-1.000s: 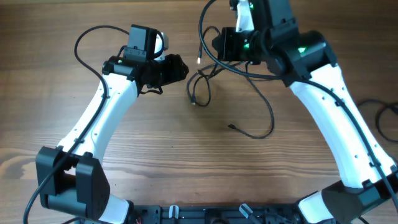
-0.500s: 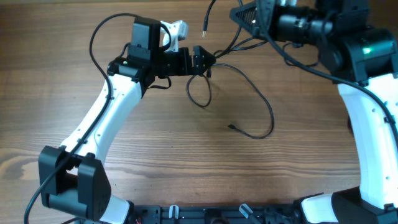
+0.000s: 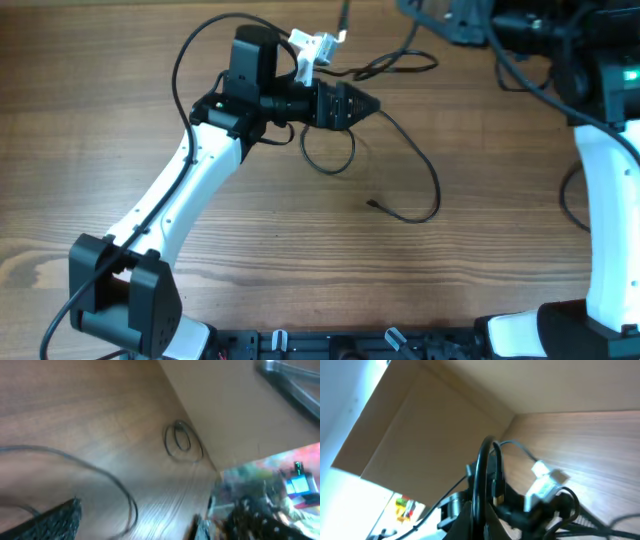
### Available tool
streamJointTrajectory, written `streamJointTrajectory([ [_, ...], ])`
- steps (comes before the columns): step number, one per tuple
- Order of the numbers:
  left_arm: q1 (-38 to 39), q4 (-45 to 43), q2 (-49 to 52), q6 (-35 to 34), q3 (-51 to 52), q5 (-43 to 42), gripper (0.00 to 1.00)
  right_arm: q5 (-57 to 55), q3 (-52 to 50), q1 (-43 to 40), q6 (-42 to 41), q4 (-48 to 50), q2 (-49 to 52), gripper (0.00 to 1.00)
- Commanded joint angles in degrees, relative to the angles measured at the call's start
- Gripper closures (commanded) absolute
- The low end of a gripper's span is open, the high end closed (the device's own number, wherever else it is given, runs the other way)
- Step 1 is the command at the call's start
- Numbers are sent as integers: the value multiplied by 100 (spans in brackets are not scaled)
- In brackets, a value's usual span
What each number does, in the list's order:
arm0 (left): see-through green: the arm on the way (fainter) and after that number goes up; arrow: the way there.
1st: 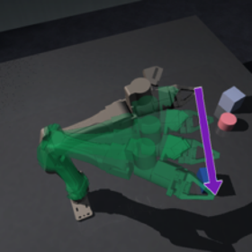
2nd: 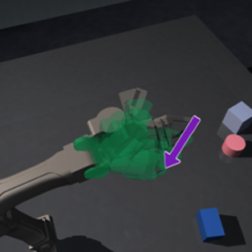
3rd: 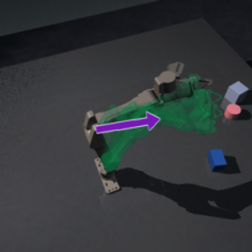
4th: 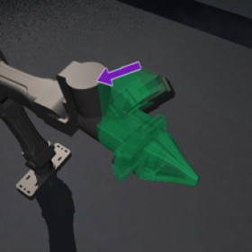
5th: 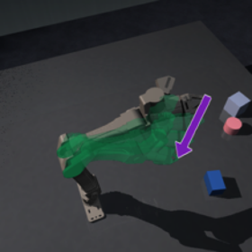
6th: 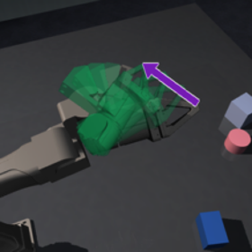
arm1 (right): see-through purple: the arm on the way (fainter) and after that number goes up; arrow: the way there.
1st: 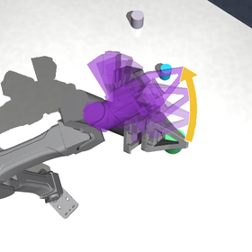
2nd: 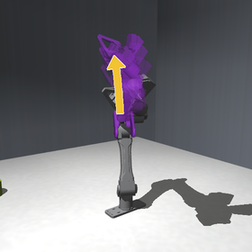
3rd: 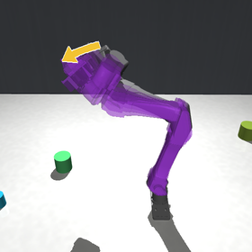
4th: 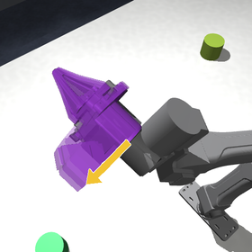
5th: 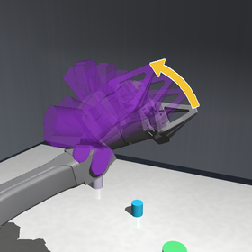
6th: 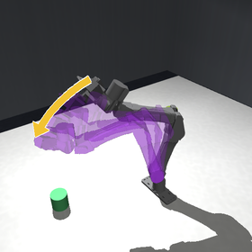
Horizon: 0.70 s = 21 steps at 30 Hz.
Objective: Untangle cables
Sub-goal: 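Pull the strands apart, right gripper lifting up and away to the right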
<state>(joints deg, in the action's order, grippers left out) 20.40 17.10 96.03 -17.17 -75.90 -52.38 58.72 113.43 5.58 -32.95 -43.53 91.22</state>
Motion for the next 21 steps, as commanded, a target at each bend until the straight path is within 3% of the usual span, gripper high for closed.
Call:
streamJointTrajectory([
  [1,-382,1097,42,1593,26,-610,0,116,142,-197,205,-262,-107,96],
  [5,-730,1508,42,1781,26,-612,2,114,142,-190,289,-492,-101,96],
  [9,-656,879,42,1635,26,-634,0,120,142,-190,302,-688,-101,96],
  [11,-459,400,44,1893,28,-586,0,249,142,-190,297,-688,-101,96],
  [14,-116,52,90,2149,28,675,1,549,142,-190,302,-686,-101,96],
  [16,111,-197,232,2146,28,1965,3,730,142,-190,354,-686,-101,96],
  [20,254,-782,605,2142,28,2052,5,850,142,-190,409,-688,-101,96],
  [21,289,-844,682,2144,28,2052,13,848,142,-190,409,-686,-101,96],
])
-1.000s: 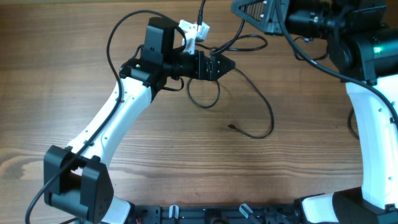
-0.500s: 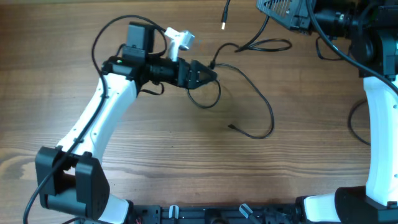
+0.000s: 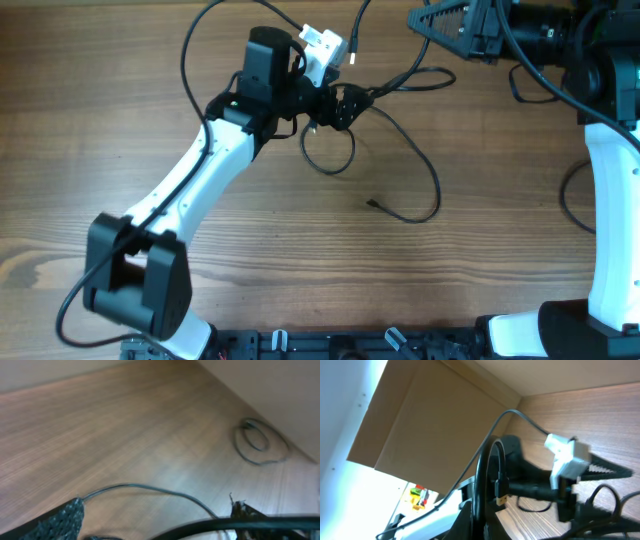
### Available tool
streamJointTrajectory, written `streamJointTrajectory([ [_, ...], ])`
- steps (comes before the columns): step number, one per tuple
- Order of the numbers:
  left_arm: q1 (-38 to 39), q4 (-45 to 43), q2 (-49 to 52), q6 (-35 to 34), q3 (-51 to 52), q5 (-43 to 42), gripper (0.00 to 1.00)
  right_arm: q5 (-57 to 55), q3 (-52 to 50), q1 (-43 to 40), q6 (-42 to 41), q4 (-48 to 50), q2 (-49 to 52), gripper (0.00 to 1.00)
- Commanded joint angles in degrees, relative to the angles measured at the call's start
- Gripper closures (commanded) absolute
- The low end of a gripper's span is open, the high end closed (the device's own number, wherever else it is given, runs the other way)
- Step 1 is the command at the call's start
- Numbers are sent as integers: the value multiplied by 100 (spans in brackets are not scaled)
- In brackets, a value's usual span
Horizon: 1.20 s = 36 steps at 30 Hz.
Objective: Untangle cables
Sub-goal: 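Pull the strands apart, right gripper lifting up and away to the right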
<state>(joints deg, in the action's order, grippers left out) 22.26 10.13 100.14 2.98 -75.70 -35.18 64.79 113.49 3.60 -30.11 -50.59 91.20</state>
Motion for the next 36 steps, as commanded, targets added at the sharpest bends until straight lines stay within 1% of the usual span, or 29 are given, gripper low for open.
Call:
streamJointTrajectory([
  [1,127,-184,339,127,9,332,20,240,136,9,122,20,-98,96],
  [2,138,-188,402,129,9,334,30,240,136,9,125,24,-98,96],
  [3,136,-155,433,129,9,337,59,234,136,7,162,42,-98,96],
  [4,136,-133,435,127,9,337,81,142,136,2,160,55,-98,96],
  [5,120,-92,435,83,9,339,96,28,136,-46,164,105,-98,96],
  [6,94,-4,435,48,9,372,96,-94,136,-151,166,160,-98,96],
  [7,44,142,435,-210,9,581,96,-417,136,-341,173,179,-98,96],
  [9,-72,522,435,-520,7,981,96,-1491,136,-737,422,11,-98,96],
  [10,-138,737,435,-518,9,1001,96,-3005,136,-1005,492,-330,-96,96],
  [11,-216,931,435,-518,7,1001,96,-4153,136,-1126,522,-575,-76,96],
  [14,-330,1209,435,-518,9,999,96,-7213,136,-1198,531,-1167,59,96],
  [15,-332,1255,435,-516,9,999,96,-7711,136,-1198,531,-1235,105,96],
  [16,-330,1290,435,-514,7,999,96,-8673,136,-1209,533,-1318,208,96],
  [17,-332,1327,435,-492,9,999,96,-9219,129,-1244,533,-1329,273,96],
  [18,-341,1353,435,-492,7,1025,96,-9560,127,-1287,531,-1329,334,96],
  [19,-343,1414,435,-494,9,1137,96,-9831,127,-1517,468,-1303,516,96],
  [22,-361,1633,435,-494,9,1547,96,-9722,125,-2253,273,-1314,944,96],
  [23,-389,1657,435,-496,9,1558,96,-9339,127,-2514,299,-1320,1069,96],
  [24,-466,1670,435,-498,9,1556,96,-8524,127,-2894,319,-1353,1215,96],
  [25,-531,1661,435,-520,7,1556,96,-8052,127,-3171,332,-1381,1320,96],
  [26,-614,1624,433,-640,7,1556,96,-7613,127,-3436,442,-1401,1410,96],
  [28,-767,1473,433,-1088,7,1526,96,-6566,125,-3746,813,-1353,1462,96],
  [29,-793,1386,433,-1222,7,1460,96,-6286,127,-3790,944,-1327,1460,96],
  [31,-688,1025,433,-1276,-46,695,96,-5445,127,-3755,1322,-1246,1456,96],
  [34,-133,566,433,-1659,-258,516,96,-4548,127,-3663,1657,-1263,1456,96],
  [36,299,-33,435,-1950,-273,522,96,-4221,127,-3652,1816,-1355,1456,96],
])
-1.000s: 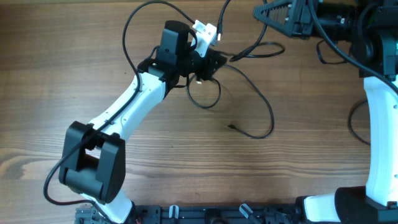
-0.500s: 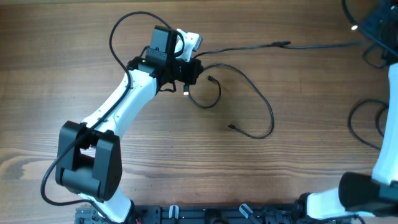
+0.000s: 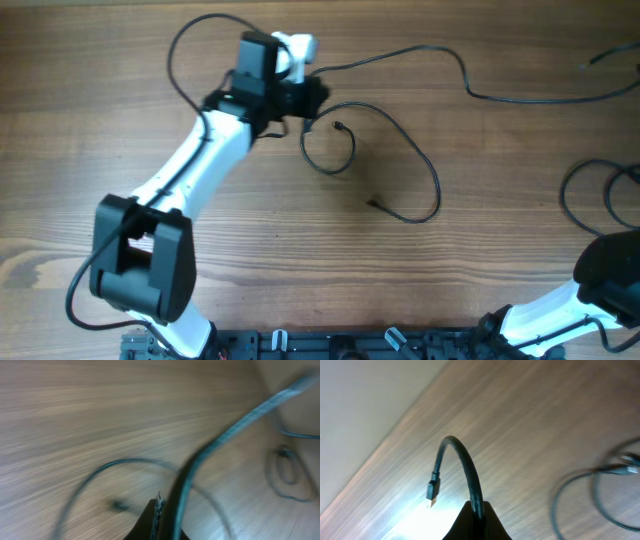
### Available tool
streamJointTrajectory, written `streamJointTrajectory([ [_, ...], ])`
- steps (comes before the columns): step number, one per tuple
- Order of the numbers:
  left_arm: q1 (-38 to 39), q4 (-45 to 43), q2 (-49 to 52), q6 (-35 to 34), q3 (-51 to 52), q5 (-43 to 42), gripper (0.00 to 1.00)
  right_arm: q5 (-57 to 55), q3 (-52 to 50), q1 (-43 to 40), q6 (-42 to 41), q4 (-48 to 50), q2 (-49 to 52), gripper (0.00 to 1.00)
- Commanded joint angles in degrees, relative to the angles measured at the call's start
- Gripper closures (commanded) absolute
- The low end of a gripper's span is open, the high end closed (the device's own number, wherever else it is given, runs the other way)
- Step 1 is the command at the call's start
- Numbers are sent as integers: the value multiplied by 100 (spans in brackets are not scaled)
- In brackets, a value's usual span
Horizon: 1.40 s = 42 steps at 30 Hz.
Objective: Untangle cables
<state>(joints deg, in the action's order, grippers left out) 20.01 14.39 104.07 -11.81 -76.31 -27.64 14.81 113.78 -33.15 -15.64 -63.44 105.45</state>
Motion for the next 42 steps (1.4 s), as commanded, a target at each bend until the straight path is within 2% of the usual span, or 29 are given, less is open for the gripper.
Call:
streamJointTrajectory([
  [1,807,-933,101,-763,-212,-229,96,780,98,20,367,-151,31,96],
  [6,1626,-2736,994,-2223,-212,-122,90,780,98,20,367,-310,31,96],
  [7,1766,-3095,1228,-2509,-212,-122,84,780,98,20,365,-319,31,96],
  [8,1904,-3311,1360,-2625,-212,-122,70,778,98,20,367,-334,31,96],
  [9,2035,-3390,1427,-2621,-212,-76,48,778,98,20,367,-352,31,96],
  [10,2157,-3366,1447,-2616,-212,68,5,778,98,20,367,-367,31,96],
  [11,2234,-3362,1447,-2614,-212,146,0,780,98,20,367,-369,31,95],
  [14,2166,-3121,1445,-2590,-214,-101,0,789,98,87,492,-435,31,96],
  [16,1910,-2868,1440,-2260,-214,-437,0,785,98,234,669,-485,31,96],
  [19,1561,-2225,1349,-1788,-214,-470,0,380,96,485,667,-654,33,95],
  [21,1318,-1683,1165,-1215,-214,-466,0,-59,94,638,662,-826,48,95],
  [26,796,-595,13,-748,-214,153,0,-129,4,894,713,-957,85,94],
  [29,507,614,-953,-173,-214,741,0,-107,-26,1097,817,-946,96,93],
  [32,243,1582,-1495,-33,-214,911,0,-107,-214,1233,817,-756,129,92],
  [35,101,2028,-1508,-33,-212,914,0,-109,-564,1368,850,-431,131,93],
  [41,92,2149,-1504,-33,-201,1082,0,-131,-1180,1676,938,411,372,92],
  [42,92,2151,-1504,-33,-195,1082,0,-236,-1235,1696,732,494,452,92],
])
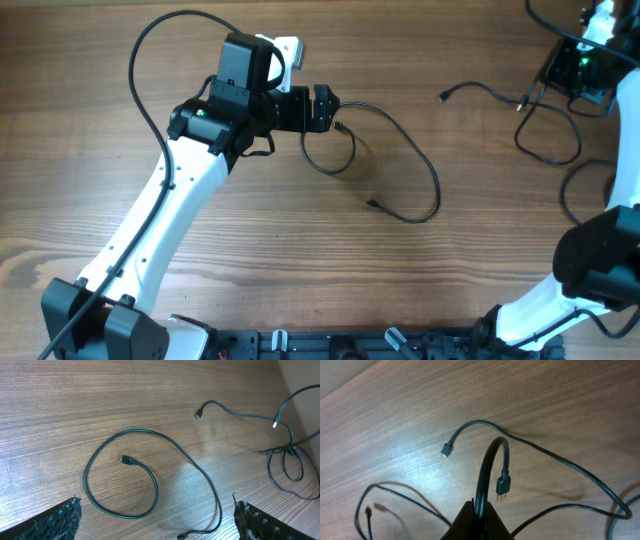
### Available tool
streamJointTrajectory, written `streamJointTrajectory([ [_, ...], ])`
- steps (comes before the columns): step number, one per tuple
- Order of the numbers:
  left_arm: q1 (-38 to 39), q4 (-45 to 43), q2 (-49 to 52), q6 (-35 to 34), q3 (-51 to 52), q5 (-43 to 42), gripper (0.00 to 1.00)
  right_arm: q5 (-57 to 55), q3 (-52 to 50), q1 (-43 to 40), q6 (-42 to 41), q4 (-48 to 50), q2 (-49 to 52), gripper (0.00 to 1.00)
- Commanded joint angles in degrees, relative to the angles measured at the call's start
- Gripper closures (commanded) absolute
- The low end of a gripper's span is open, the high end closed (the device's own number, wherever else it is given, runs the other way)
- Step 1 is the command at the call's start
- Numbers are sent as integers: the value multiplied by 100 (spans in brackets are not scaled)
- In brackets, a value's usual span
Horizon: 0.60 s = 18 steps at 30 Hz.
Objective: Untangle cables
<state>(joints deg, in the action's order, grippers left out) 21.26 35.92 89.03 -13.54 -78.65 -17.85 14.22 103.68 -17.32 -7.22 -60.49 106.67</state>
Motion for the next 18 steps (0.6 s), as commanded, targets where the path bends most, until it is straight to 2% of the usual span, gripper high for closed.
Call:
streamJointTrajectory([
  [1,-33,-2,0,140,50,103,0,-485,-229,114,-588,258,435,91],
  [2,-33,-2,0,140,70,103,0,-695,-229,107,-953,348,529,88],
  [3,-33,55,0,140,74,105,0,-743,-229,96,-1274,612,640,76],
  [4,-33,83,0,140,74,103,0,-772,-229,92,-1423,702,664,69],
  [5,-33,103,2,140,74,105,0,-1023,-229,85,-2031,748,732,63],
  [7,-33,101,2,140,74,105,0,-1460,-229,85,-2500,671,831,59],
  [9,-33,107,7,138,74,105,0,-1788,-236,74,-2581,568,929,57],
  [10,-33,105,11,138,74,105,0,-1762,-236,74,-2474,579,938,56],
  [11,-33,92,33,138,74,105,0,-1169,-199,76,-1471,750,925,44],
  [13,-33,70,103,138,74,105,0,-538,61,74,-741,682,925,36],
  [15,-33,76,221,133,74,103,0,-79,249,74,-216,695,925,20],
  [17,-26,74,326,114,74,101,0,-26,236,76,680,754,951,8],
  [18,-26,74,350,116,74,101,0,-223,234,74,817,754,992,5],
])
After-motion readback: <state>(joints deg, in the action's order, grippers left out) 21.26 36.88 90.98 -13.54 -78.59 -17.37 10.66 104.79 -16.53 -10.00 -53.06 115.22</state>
